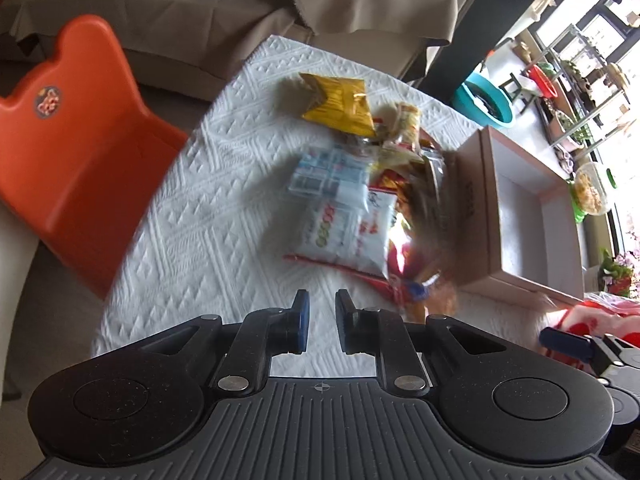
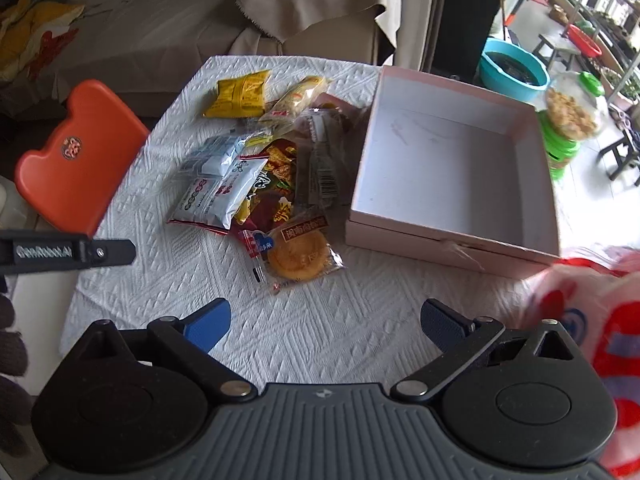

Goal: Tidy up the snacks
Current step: 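Reach left tool to blue candy bag while right tool reaches white red-printed packet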

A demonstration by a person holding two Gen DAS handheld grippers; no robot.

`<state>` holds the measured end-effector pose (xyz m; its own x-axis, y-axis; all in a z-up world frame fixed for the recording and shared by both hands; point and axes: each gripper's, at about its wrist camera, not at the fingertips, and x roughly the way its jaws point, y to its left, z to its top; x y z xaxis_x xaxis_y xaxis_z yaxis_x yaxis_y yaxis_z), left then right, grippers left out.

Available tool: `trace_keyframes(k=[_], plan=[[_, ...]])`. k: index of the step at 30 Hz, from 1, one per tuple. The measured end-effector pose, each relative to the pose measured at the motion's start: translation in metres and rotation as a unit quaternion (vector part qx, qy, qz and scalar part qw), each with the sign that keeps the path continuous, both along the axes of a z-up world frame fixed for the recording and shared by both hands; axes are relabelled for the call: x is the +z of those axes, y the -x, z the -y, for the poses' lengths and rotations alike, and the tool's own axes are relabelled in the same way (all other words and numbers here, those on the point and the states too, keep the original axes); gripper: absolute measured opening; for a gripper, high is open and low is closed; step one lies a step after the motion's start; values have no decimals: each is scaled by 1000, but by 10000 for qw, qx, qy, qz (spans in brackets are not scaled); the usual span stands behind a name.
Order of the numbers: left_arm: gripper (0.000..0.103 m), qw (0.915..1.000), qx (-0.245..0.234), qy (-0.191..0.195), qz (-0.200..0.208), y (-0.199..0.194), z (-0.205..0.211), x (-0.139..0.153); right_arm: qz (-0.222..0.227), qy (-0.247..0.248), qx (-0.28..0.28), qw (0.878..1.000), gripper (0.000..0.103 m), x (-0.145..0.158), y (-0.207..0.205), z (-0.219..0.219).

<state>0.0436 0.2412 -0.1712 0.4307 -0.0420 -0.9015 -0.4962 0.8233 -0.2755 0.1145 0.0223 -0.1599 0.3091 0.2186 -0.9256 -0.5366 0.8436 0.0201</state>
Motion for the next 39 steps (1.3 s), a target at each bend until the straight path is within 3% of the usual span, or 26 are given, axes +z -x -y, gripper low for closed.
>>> trace_keyframes(k=[3,7,11,16,18,20,22,27,32,36,38,39], plan=[[17,9998,52,-49,-159,-17,-26,-22,-27,-66,47,10000,98,-39,-16,-29],[17,9988,-205,452,20,-44,-49,-32,257,42,-231,9994,98,-69,-35,-56],[17,9954,-643,701,147,-87,-63,-34,-51,-8,-317,9995,96,-91,-43,-76],[18,9876,-1520,393,13,-139,-52,-44,-67,-107,144,9998,96,-88,-34,-97],[20,9781,-2073,110,-171,-149,-33,-50,-98,8,74,9999,96,-89,-36,-99],[22,9662,-2532,-421,-232,-150,-15,-53,-146,140,-82,9998,96,-91,-40,-96],[24,9585,-2733,-786,-195,-147,-8,-54,-261,295,-283,9988,96,-95,-46,-89],[21,9653,-2333,-1074,-465,-153,-28,-62,-566,425,-625,9955,100,-105,-55,-66],[22,9642,-2409,-979,-524,-167,-34,-58,-525,508,-649,9952,103,-107,-52,-66],[43,9742,-2220,-212,-356,-171,-46,-57,-495,501,-703,9950,103,-108,-51,-67],[43,9795,-1995,172,-237,-168,-56,-55,-451,484,-675,9955,103,-107,-48,-68],[42,9804,-1962,66,-195,-165,-59,-53,-416,469,-657,9959,103,-107,-47,-68]])
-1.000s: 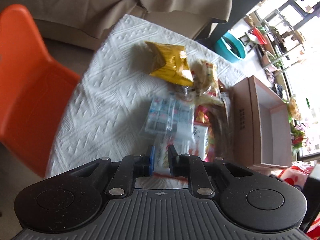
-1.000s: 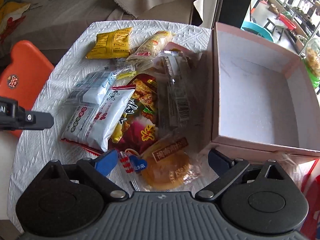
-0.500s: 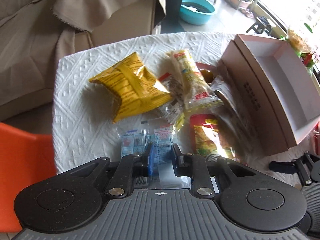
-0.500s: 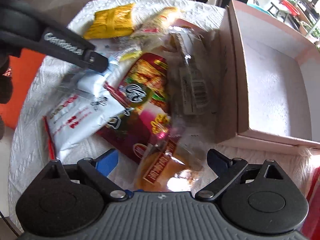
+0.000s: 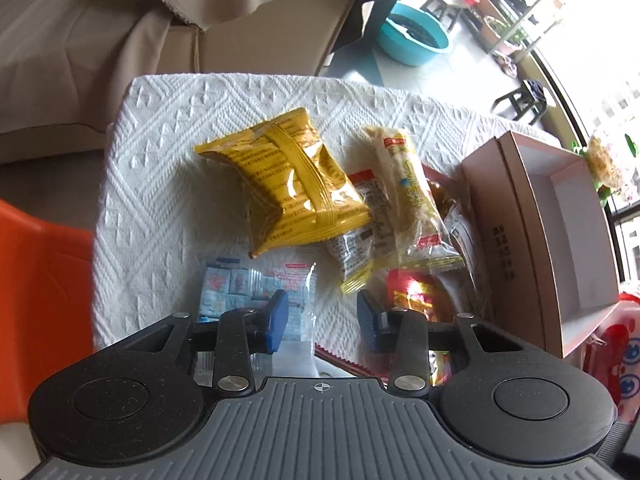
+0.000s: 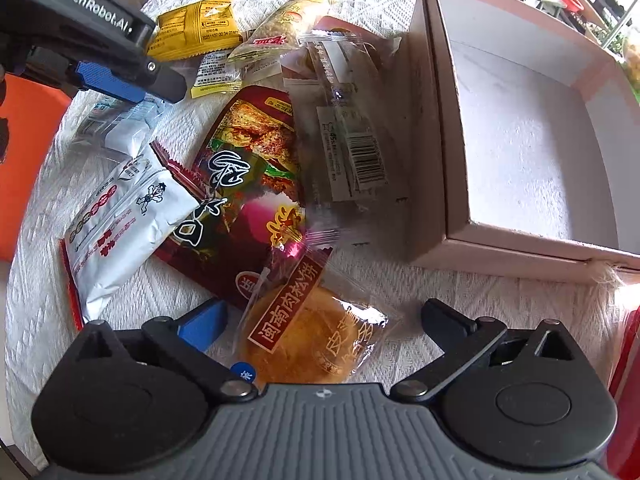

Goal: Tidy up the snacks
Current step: 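Reach left tool to blue candy bag while right tool reaches white red-printed packet, then grasp and lift blue candy bag with left tool while right tool lifts white packet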

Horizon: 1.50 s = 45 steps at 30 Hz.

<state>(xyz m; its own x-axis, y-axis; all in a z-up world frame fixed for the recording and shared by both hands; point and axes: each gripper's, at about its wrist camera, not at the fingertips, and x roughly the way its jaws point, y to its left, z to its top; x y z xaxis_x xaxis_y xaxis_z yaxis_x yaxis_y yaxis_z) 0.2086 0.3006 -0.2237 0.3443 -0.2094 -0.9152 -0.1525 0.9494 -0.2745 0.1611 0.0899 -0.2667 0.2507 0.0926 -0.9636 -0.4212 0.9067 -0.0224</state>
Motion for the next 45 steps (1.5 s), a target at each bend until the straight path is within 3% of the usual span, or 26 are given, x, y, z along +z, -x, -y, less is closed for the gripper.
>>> trace_keyframes(k=[2,4,8,11,14,16,19,21,23,26,28,29,32,38,40,41,43,45], plan=[[41,9988,-9,-475,93,6,-4,3,79,-35,9,10000,103,0,5,1],[41,9992,-25,-387,-35,8,-12,-4,118,-49,4,9999,103,1,9,3],[42,9989,-247,-365,187,4,-11,-5,212,-96,-5,9997,103,-4,15,4],[38,9946,-439,-899,267,-1,0,-4,331,-151,9,9993,103,-3,21,8],[42,9832,-702,-1666,257,1,16,-5,379,-170,11,9991,103,-3,27,11],[40,9848,-810,-1515,247,5,21,-5,406,-182,9,9990,103,-3,30,12],[62,9866,-974,-1267,316,7,27,-8,473,-213,12,9987,103,-3,34,14],[83,9868,-1097,-1134,356,7,31,-10,523,-231,22,9984,103,1,36,16],[94,9880,-1153,-937,424,9,33,-14,553,-247,35,9982,103,2,37,17],[87,9870,-1122,-1028,520,17,32,-11,585,-262,64,9979,103,3,39,18],[78,9853,-866,-1391,492,24,25,-9,583,-262,82,9979,103,4,40,18],[79,9848,-689,-1533,448,27,19,-10,582,-265,95,9979,103,5,39,19],[80,9920,-288,-1215,177,24,-1,-20,613,-286,94,9977,103,5,41,20],[95,9930,-232,-1137,215,1,4,-29,662,-336,-28,9972,103,4,43,23],[89,9937,-141,-1097,160,0,3,-27,593,-311,54,9977,103,5,41,22],[69,9938,-82,-1098,171,3,2,-23,513,-290,108,9982,103,6,39,22],[64,9950,80,-953,271,20,-6,-11,226,-169,236,9993,102,8,33,20],[64,9956,385,-788,318,44,-13,2,60,-174,-41,9998,94,15,34,25]])
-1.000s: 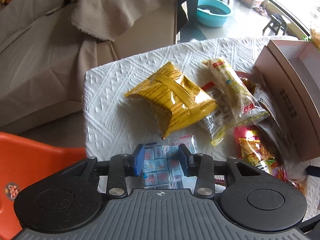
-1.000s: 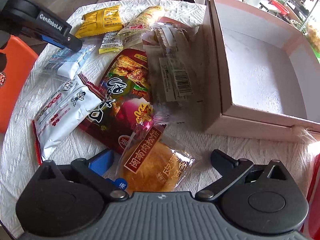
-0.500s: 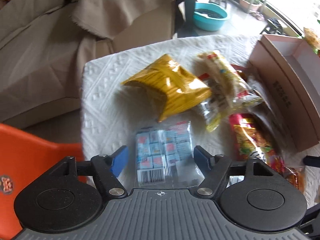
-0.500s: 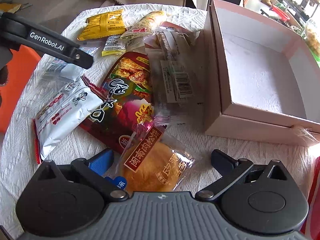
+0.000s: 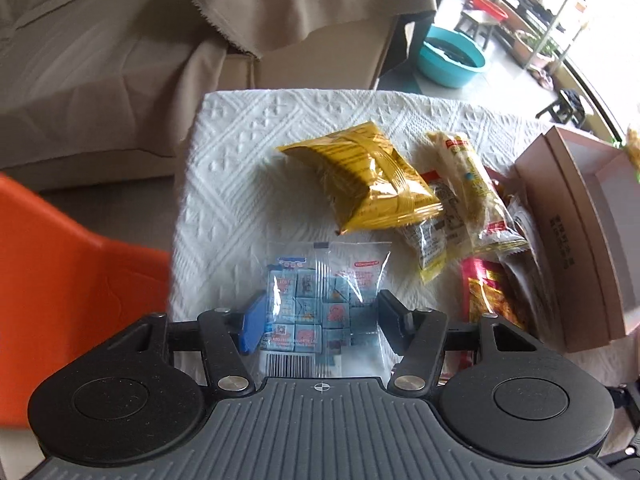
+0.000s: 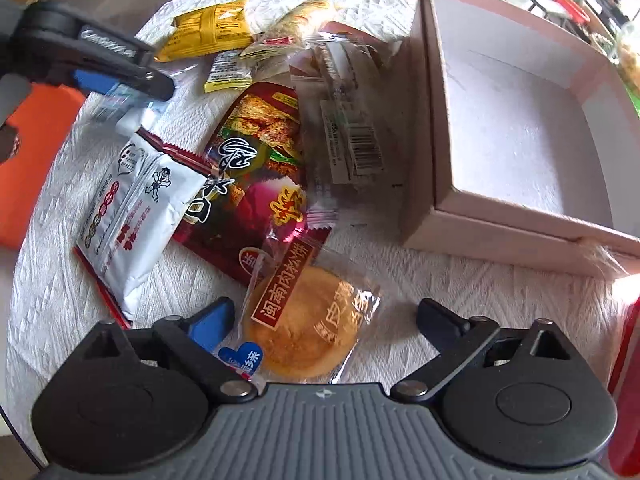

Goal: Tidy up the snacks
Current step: 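Grasp and lift blue candy bag with left tool while right tool lifts white packet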

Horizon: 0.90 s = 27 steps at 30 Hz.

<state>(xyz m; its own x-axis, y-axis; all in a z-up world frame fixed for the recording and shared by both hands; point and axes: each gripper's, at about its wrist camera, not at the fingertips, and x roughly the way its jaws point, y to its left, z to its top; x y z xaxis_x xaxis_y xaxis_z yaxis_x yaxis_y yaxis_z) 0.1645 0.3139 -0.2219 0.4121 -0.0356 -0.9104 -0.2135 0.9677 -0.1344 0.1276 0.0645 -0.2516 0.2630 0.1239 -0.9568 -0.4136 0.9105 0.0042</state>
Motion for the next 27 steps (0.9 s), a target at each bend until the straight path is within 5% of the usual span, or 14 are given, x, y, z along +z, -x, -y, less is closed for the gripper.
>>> trace_keyframes(k=[4,11,17,22,24,27], plan=[[64,9981,482,168,-341,54,2,11,-331,-121,-582,9977,94,1,7,10],[64,9876,1399,357,-618,142,30,15,204,336,310,9987,90,1,4,-17],[64,9595,2788,368,-150,197,45,32,193,-63,1072,9940,81,24,15,8],[64,9331,3574,376,-97,250,62,29,608,-391,2600,9629,85,47,57,8],[64,9228,3824,449,-133,274,73,26,484,-315,2835,9572,85,44,70,-2],[64,9047,4217,572,-180,310,88,23,-190,-525,2582,9645,85,35,80,-14]])
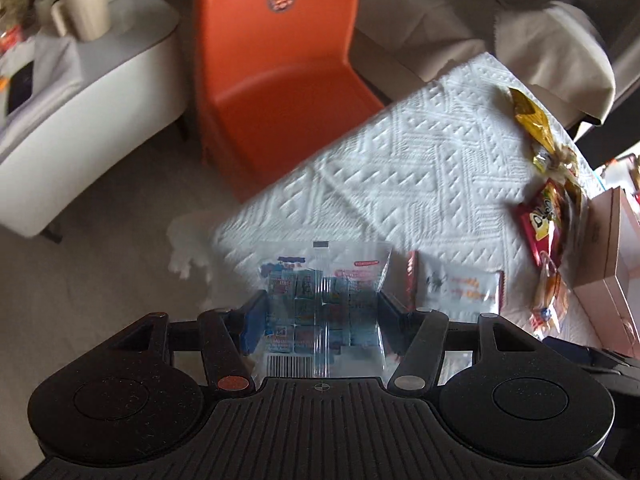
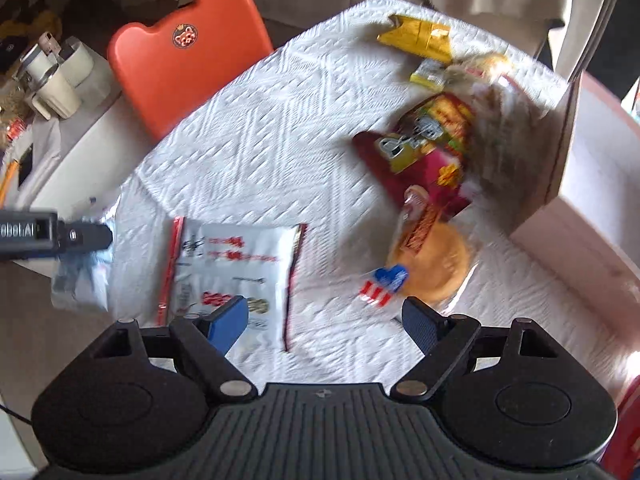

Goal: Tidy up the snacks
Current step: 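Grasp and lift blue candy bag with left tool while right tool lifts white packet, then lower both held packets into the pink box and open both tools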

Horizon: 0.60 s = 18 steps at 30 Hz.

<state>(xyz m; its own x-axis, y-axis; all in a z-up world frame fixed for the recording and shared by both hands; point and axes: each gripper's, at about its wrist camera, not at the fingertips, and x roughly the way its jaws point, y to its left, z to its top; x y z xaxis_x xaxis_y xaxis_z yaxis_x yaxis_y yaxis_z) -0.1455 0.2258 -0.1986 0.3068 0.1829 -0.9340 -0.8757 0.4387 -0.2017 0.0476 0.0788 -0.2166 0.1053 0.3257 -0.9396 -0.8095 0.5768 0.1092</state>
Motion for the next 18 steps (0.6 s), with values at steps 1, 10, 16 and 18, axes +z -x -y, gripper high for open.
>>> trace_keyframes(k=[1,10,16,18], plan=[[64,9999,123,17,-29,10,5,0,-182,22,-138,9997,85,-3,2,-4],[64,9988,409,124,-252,53,39,-8,243,396,315,9984,90,-30,45,-71],[64,9989,206,290,-309,37,51,-12,282,902,887,9916,90,-39,54,-85],[64,9990,17,292,-331,26,55,-11,563,1034,1020,9878,78,-28,55,-74]])
